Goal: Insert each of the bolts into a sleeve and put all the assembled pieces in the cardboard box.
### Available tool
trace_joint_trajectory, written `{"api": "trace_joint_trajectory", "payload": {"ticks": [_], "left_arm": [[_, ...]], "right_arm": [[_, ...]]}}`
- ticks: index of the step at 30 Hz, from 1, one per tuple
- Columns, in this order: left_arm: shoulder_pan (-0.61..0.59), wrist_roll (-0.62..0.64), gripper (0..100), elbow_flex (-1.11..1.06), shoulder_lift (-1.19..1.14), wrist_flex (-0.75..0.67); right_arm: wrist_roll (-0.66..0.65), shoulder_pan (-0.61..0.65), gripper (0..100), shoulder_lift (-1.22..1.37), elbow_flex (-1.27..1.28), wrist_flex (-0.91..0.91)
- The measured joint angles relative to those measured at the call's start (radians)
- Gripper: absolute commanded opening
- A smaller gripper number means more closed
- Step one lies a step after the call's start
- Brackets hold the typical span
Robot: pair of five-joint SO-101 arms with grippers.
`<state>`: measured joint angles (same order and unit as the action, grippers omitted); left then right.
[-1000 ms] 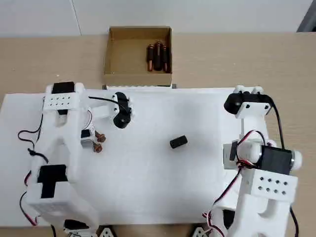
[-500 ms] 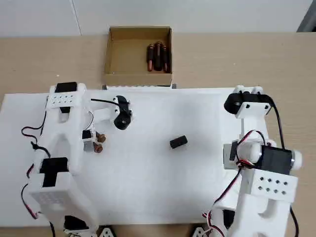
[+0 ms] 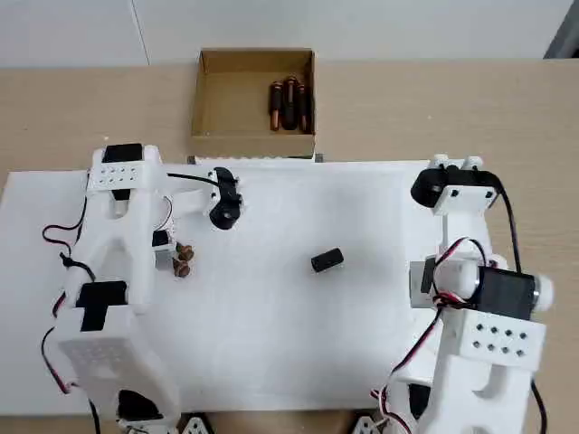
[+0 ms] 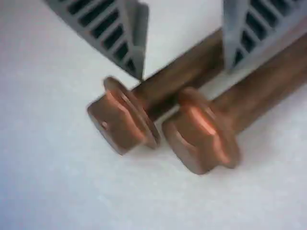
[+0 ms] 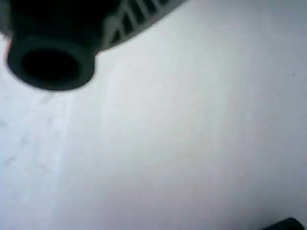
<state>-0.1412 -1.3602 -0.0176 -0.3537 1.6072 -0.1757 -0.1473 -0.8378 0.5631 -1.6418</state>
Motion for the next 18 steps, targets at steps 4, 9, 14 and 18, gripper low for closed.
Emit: {"api": "trace_joint_trajectory", "payload": {"ticks": [4, 9, 14, 18], "left_arm": [[0.003, 0.000, 11, 0.000, -0.003, 0.002], [0.009, 0.000, 11, -0.031, 0.008, -0.009], [0.009, 0.000, 11, -0.035, 0.008, -0.009], [0.009, 0.000, 10, -0.035, 0.008, 0.009]], "right_arm": [[0.000, 0.000, 0.3, 0.000, 0.000, 0.000], [0.000, 0.000, 0.3, 0.000, 0.000, 0.000], [0.000, 0.000, 0.3, 0.000, 0.000, 0.000], [0.000, 0.000, 0.3, 0.000, 0.000, 0.000]]}}
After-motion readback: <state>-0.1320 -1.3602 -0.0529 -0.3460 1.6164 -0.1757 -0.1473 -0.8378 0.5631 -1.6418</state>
